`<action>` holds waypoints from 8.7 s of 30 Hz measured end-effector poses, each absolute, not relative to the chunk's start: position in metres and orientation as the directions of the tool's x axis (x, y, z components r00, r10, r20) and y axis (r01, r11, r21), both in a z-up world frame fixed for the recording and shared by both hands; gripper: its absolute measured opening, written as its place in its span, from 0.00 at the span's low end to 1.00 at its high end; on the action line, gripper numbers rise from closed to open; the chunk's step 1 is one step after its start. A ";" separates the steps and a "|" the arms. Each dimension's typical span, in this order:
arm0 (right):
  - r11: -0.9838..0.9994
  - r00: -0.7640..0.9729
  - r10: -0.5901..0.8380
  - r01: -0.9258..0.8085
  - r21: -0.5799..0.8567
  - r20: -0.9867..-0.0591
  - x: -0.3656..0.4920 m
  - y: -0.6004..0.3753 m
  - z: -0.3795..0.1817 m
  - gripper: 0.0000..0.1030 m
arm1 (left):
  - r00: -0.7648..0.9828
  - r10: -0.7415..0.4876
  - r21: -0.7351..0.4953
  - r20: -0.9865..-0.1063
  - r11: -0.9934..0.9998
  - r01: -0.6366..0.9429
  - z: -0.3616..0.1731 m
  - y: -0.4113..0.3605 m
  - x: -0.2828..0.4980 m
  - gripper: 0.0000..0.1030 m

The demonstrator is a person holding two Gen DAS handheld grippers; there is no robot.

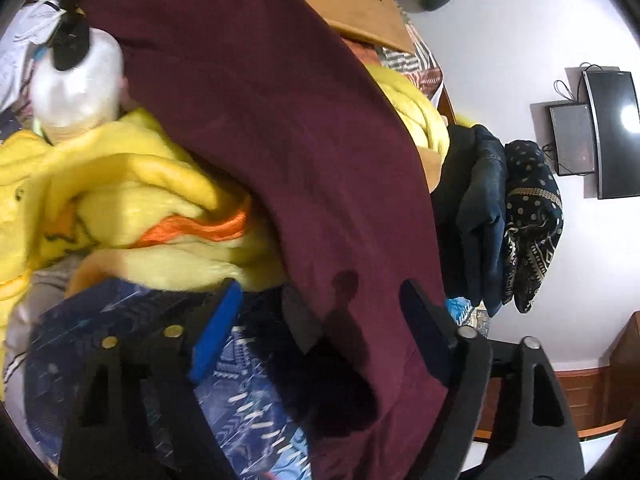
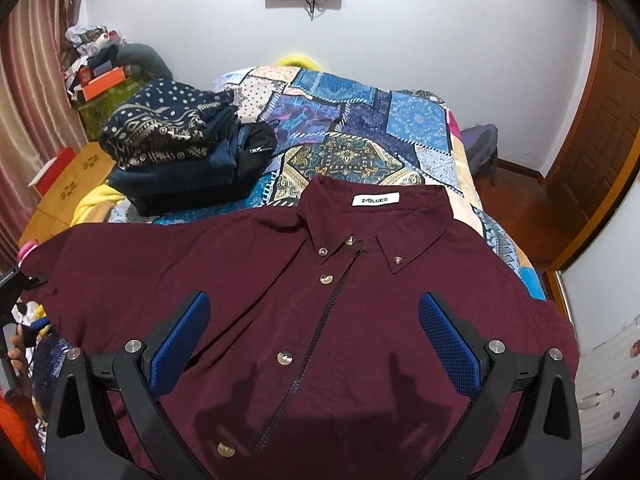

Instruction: Fold large clothes

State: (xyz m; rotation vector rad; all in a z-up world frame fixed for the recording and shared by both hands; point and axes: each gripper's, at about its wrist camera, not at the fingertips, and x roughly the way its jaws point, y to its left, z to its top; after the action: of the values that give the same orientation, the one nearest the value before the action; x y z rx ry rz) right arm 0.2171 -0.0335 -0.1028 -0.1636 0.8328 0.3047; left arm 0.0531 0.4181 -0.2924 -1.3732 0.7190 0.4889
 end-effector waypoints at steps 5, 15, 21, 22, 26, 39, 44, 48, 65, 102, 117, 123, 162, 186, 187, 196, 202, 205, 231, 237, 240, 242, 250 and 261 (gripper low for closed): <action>0.940 0.602 0.193 -0.341 -0.031 -0.775 0.225 -0.027 -0.111 1.00 | 0.667 -0.032 -0.656 -0.745 0.223 -0.721 -0.285 0.421 0.071 0.46; 0.918 0.587 0.198 -0.392 -0.061 -0.785 0.219 -0.024 -0.114 1.00 | 0.531 0.329 -0.284 -0.781 0.571 -0.771 -0.205 0.376 0.111 0.10; 0.919 0.609 0.216 -0.391 -0.051 -0.763 0.213 -0.038 -0.106 1.00 | 0.624 0.349 -0.281 -0.699 0.669 -0.688 -0.153 0.339 0.138 0.07; 0.920 0.612 0.217 -0.389 -0.051 -0.760 0.212 -0.040 -0.106 1.00 | 0.648 0.335 -0.291 -0.684 0.689 -0.664 -0.145 0.330 0.145 0.07; 0.925 0.630 0.213 -0.377 -0.054 -0.747 0.207 -0.051 -0.103 1.00 | 0.697 0.303 -0.264 -0.650 0.770 -0.581 -0.122 0.285 0.164 0.07; 0.944 0.658 0.235 -0.331 0.006 -0.716 0.197 -0.082 -0.098 1.00 | 0.626 -0.052 -0.267 -0.778 0.929 -0.255 -0.162 0.157 0.218 0.07; 0.944 0.655 0.242 -0.331 0.016 -0.716 0.193 -0.084 -0.099 1.00 | 0.510 -0.151 -0.317 -0.847 0.914 -0.254 -0.204 0.134 0.222 0.07; 0.942 0.653 0.241 -0.335 0.011 -0.718 0.192 -0.082 -0.100 1.00 | 0.445 -0.215 -0.356 -0.869 0.897 -0.263 -0.222 0.133 0.219 0.08; 0.921 0.653 0.225 -0.386 -0.062 -0.723 0.195 -0.047 -0.101 1.00 | 0.680 0.088 -0.349 -0.728 0.806 -0.478 -0.138 0.251 0.143 0.63; 0.929 0.662 0.136 -0.343 -0.137 -0.737 0.216 -0.042 -0.106 1.00 | 0.710 0.131 -0.367 -0.692 0.783 -0.502 -0.142 0.298 0.199 0.04; 0.984 0.773 0.120 -0.174 -0.026 -0.623 0.217 -0.154 -0.069 1.00 | 0.795 -0.293 -0.345 -0.532 0.932 0.112 -0.020 0.057 0.277 0.04; 0.995 0.779 0.068 -0.099 -0.014 -0.623 0.210 -0.190 -0.069 1.00 | 0.637 -0.405 -0.320 -0.656 0.913 0.251 -0.067 -0.047 0.299 0.04; 0.888 0.569 0.162 -0.439 -0.132 -0.806 0.264 -0.098 -0.117 1.00 | 0.658 0.098 0.059 -0.747 0.995 -0.082 -0.074 0.165 0.227 0.67; 0.983 0.539 0.021 -0.163 -0.079 -0.842 0.288 -0.202 -0.130 0.60 | 0.330 -0.035 -0.062 -0.943 0.996 -0.070 -0.246 0.156 0.236 0.68; 0.988 0.511 0.058 -0.152 -0.024 -0.858 0.285 -0.212 -0.135 0.60 | 0.331 -0.040 -0.069 -0.943 0.995 -0.076 -0.247 0.157 0.235 0.68; 0.925 0.416 0.339 0.016 0.380 -0.844 0.276 -0.254 -0.174 0.51 | 0.329 -0.041 -0.093 -0.944 0.985 -0.144 -0.245 0.161 0.231 0.69; 0.901 0.478 0.381 0.000 0.433 -0.792 0.271 -0.255 -0.154 0.26 | 0.371 -0.024 -0.072 -0.928 0.991 -0.116 -0.222 0.155 0.230 0.69; 0.914 0.540 0.364 -0.052 0.402 -0.759 0.267 -0.251 -0.126 0.21 | 0.405 -0.033 -0.080 -0.914 0.992 -0.098 -0.206 0.149 0.234 0.69; 0.928 0.558 0.159 0.197 0.316 -0.814 0.232 -0.329 -0.142 0.39 | 0.480 -0.105 -0.106 -0.871 0.994 0.024 -0.177 0.087 0.246 0.69; 0.905 0.606 0.063 0.301 0.301 -0.793 0.205 -0.370 -0.128 0.50 | 0.537 -0.105 -0.072 -0.837 0.994 0.083 -0.150 0.063 0.247 0.69; 0.879 0.601 0.042 0.358 0.316 -0.798 0.191 -0.389 -0.133 0.50 | 0.555 -0.124 -0.076 -0.822 0.991 0.110 -0.141 0.051 0.248 0.69; 0.857 0.588 0.040 0.396 0.331 -0.808 0.181 -0.400 -0.143 0.50 | 0.562 -0.142 -0.084 -0.815 0.988 0.128 -0.137 0.043 0.250 0.69; 0.755 0.520 0.168 0.478 0.448 -0.838 0.158 -0.424 -0.196 0.50 | 0.536 -0.172 -0.097 -0.827 0.982 0.164 -0.141 0.016 0.262 0.69; 0.622 0.542 0.267 0.536 0.572 -0.797 0.161 -0.462 -0.237 0.53 | 0.505 -0.135 -0.073 -0.852 0.987 0.141 -0.153 0.015 0.264 0.70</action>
State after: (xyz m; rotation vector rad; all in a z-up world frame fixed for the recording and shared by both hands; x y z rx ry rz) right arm 0.1606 -0.4617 -0.2374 0.9250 1.0218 -0.1903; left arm 0.2638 0.0147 -0.1532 0.0068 1.0278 -0.1669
